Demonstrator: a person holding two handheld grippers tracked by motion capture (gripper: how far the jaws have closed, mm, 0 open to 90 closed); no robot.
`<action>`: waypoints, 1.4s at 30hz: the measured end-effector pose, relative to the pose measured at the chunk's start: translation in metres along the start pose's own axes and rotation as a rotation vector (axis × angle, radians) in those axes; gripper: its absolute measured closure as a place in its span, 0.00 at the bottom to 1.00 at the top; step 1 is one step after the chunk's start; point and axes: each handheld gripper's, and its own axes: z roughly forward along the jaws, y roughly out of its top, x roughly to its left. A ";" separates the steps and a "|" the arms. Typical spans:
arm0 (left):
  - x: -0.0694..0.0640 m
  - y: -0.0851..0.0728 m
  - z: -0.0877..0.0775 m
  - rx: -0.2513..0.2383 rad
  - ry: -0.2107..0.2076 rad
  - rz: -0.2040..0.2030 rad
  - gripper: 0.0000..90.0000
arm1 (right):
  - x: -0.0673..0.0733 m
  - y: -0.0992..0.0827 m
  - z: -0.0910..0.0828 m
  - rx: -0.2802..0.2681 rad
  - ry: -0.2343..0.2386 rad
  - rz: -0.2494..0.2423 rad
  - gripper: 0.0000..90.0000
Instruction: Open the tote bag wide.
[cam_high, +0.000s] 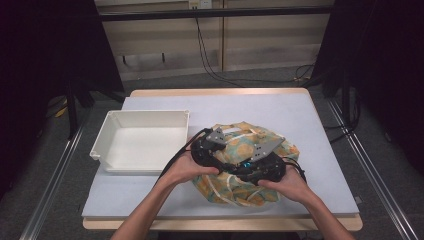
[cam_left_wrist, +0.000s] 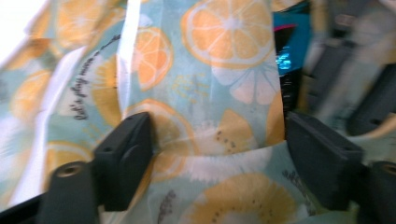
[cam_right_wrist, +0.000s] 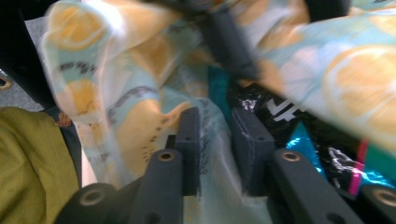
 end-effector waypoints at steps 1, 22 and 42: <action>0.001 0.000 0.000 -0.006 0.005 -0.010 0.35 | 0.001 0.000 0.001 0.002 0.004 0.006 0.85; 0.055 0.021 -0.006 -0.087 -0.004 -0.180 0.97 | 0.042 -0.020 0.012 0.023 0.108 -0.029 1.00; 0.076 0.021 0.013 -0.072 0.011 -0.285 0.94 | 0.054 -0.034 0.023 0.067 0.152 -0.038 1.00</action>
